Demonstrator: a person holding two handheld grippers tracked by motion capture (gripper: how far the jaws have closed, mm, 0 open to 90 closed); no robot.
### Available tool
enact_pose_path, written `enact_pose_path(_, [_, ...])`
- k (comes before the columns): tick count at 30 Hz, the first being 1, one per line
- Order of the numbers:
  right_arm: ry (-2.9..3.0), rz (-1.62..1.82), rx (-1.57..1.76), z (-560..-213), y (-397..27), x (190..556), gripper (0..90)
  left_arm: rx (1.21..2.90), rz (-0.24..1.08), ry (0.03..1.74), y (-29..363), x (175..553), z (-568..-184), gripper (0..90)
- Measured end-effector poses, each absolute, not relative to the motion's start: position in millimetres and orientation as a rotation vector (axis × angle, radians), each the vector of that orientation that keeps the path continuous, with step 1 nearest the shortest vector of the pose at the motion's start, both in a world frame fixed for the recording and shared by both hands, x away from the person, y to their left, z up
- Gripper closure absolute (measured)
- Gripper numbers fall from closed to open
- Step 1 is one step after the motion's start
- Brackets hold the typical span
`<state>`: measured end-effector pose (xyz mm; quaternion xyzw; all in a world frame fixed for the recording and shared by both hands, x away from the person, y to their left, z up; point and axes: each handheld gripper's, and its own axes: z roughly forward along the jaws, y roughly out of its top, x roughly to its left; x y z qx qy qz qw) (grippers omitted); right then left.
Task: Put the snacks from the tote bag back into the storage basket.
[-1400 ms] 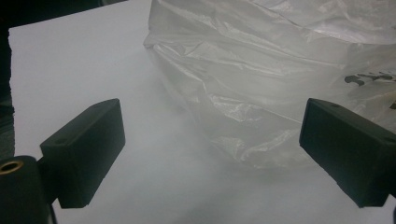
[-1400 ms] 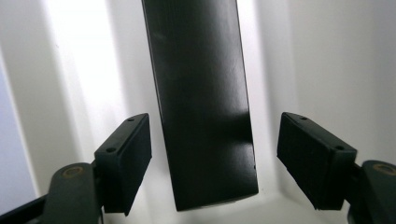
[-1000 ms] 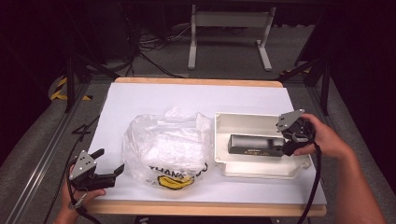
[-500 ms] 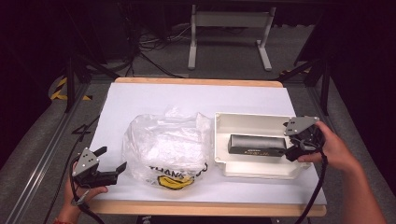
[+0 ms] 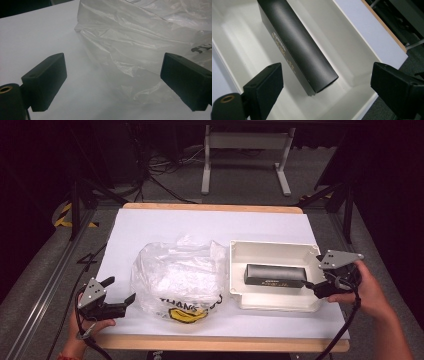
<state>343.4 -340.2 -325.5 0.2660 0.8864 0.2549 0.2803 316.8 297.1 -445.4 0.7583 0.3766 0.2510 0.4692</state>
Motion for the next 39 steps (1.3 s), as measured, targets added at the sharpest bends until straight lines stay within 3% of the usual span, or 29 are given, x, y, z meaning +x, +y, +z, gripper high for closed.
enact_pose_path(39, [2.118,0.851,0.969,-382.2,-381.9,291.4,7.0,1.868,0.613,0.935,301.1,317.4,-449.3,7.6])
